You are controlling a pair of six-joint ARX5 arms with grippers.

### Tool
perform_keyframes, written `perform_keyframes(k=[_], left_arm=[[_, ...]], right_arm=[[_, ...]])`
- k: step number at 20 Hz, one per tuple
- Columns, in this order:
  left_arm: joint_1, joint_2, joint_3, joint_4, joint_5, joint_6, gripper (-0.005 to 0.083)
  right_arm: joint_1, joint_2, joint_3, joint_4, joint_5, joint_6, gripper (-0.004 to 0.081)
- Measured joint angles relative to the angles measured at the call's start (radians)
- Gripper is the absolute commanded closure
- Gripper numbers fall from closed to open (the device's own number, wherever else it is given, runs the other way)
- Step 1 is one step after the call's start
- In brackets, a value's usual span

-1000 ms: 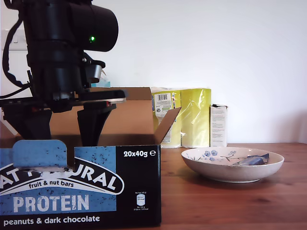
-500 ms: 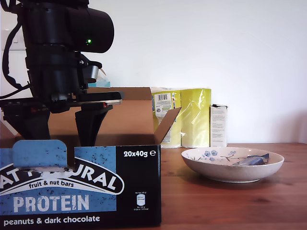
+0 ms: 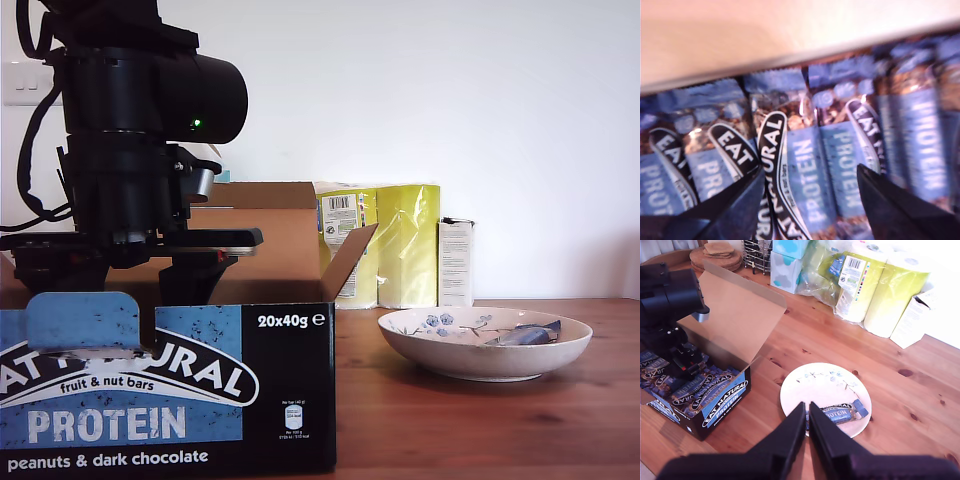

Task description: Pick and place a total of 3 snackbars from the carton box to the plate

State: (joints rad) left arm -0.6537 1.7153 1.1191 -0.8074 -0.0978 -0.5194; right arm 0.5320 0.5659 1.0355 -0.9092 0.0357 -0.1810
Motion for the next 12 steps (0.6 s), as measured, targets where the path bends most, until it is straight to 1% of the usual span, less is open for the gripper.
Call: perform_keyframes(k=[7, 8, 9, 12], left_arm=[[0.0, 0.023, 0.0, 0.002, 0.018, 0.001, 0.0242], [0.0, 0.028, 0.0, 0.005, 0.021, 0.002, 0.0254], [0.0, 0.029, 0.0, 0.006, 0.027, 0.002, 0.0297], [0.0, 0.029, 0.0, 0.006, 0.03, 0.002, 0.0512]], right_arm=[[0.0, 0.0, 0.0, 0.0, 0.0, 0.0, 0.0783], [0.0, 0.0, 0.0, 0.0, 0.0, 0.0, 0.0783], [0.0, 0.0, 0.0, 0.0, 0.0, 0.0, 0.0783], [0.0, 0.0, 0.0, 0.0, 0.0, 0.0, 0.0783]])
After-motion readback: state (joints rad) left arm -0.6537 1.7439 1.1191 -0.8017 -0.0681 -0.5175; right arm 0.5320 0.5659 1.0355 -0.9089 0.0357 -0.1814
